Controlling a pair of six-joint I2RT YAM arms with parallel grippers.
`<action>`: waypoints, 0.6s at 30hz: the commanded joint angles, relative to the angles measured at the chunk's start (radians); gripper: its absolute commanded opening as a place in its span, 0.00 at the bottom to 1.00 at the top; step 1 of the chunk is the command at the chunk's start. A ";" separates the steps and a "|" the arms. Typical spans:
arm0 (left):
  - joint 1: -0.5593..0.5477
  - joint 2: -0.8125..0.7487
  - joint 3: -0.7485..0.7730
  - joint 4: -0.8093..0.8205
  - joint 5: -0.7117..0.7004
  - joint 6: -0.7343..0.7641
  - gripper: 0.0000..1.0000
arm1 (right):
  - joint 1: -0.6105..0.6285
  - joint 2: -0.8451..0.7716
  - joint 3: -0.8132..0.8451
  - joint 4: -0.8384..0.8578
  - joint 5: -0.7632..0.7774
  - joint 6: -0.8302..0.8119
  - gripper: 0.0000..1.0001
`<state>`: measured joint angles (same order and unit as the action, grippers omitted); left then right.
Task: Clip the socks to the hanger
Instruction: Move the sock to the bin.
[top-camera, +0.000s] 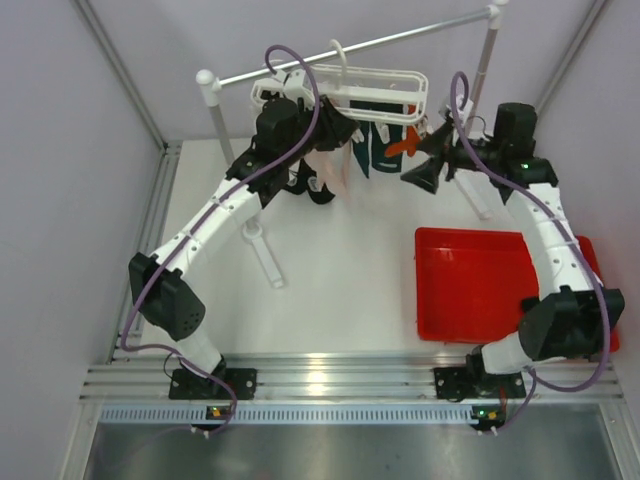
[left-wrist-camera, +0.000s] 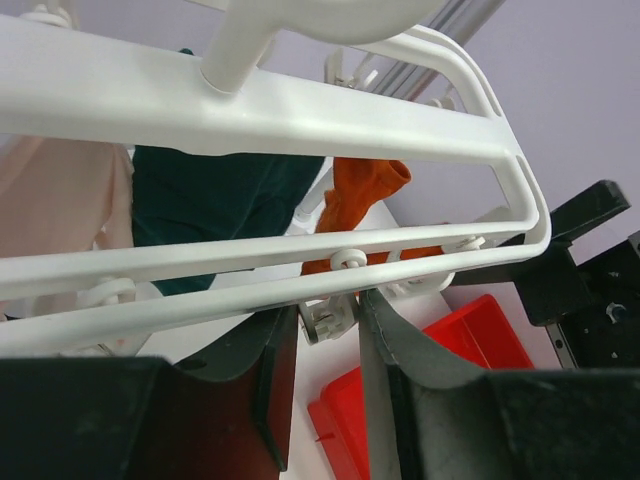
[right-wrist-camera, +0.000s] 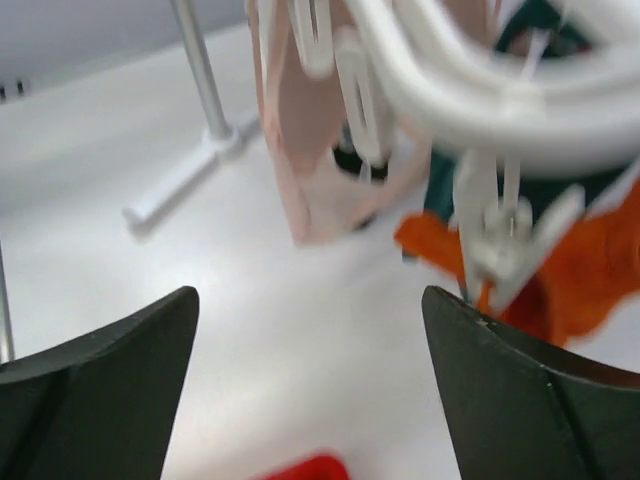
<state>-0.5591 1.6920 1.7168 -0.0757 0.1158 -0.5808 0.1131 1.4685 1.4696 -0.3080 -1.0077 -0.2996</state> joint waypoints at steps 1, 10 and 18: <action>0.007 -0.002 0.030 0.045 0.005 0.015 0.00 | -0.107 -0.054 0.080 -0.665 -0.057 -0.453 0.94; 0.008 0.001 0.032 0.050 0.015 0.024 0.00 | -0.645 -0.023 -0.029 -1.186 0.297 -1.218 0.94; 0.008 0.011 0.037 0.050 0.021 0.022 0.00 | -0.944 0.049 -0.193 -1.108 0.605 -1.463 0.85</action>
<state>-0.5591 1.6939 1.7168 -0.0673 0.1413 -0.5716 -0.7784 1.4940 1.3140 -1.2842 -0.5499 -1.5963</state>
